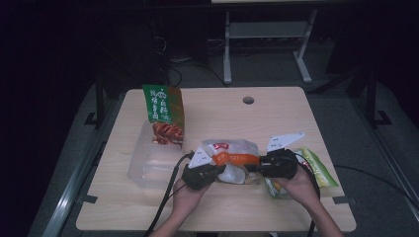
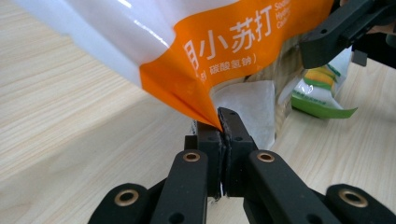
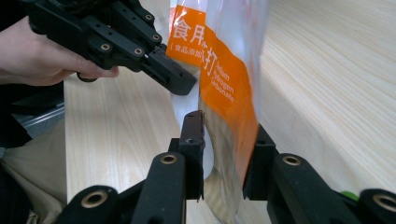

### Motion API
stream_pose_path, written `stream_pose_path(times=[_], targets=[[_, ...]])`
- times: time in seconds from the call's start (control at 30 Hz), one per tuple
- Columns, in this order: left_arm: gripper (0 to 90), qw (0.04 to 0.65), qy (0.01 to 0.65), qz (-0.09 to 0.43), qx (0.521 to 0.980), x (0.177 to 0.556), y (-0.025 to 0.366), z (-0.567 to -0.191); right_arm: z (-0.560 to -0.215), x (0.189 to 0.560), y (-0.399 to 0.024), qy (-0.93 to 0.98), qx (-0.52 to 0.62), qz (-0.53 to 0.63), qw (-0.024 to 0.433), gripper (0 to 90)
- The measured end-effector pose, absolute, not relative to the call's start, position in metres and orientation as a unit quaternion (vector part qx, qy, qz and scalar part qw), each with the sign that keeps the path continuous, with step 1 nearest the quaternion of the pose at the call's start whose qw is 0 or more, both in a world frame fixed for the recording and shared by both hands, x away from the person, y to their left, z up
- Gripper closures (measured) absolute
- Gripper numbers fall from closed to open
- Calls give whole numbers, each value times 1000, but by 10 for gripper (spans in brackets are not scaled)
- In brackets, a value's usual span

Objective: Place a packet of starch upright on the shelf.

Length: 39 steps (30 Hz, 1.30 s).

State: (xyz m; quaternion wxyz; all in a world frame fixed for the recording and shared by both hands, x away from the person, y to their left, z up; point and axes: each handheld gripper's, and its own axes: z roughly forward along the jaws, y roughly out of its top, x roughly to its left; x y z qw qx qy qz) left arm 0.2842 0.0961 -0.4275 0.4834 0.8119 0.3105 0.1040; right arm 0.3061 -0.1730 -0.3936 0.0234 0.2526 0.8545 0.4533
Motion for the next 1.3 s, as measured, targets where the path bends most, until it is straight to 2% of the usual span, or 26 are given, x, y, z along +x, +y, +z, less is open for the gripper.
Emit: stream_pose_path(times=[0.2, 0.3, 0.33, 0.73, 1.3], targets=[[837, 482, 304, 110, 814, 282, 97, -426, -395, 313, -163, 859, 250, 447, 22, 770], [793, 481, 302, 108, 816, 280, 100, -425, -395, 314, -159, 861, 252, 440, 25, 875], [779, 480, 300, 111, 817, 279, 101, -424, -395, 314, -159, 863, 252, 437, 28, 885], [581, 468, 296, 126, 823, 260, 114, -420, -386, 311, -156, 860, 262, 438, 19, 898], [500, 464, 270, 134, 833, 231, 135, -418, -359, 317, -149, 852, 270, 448, 28, 899]])
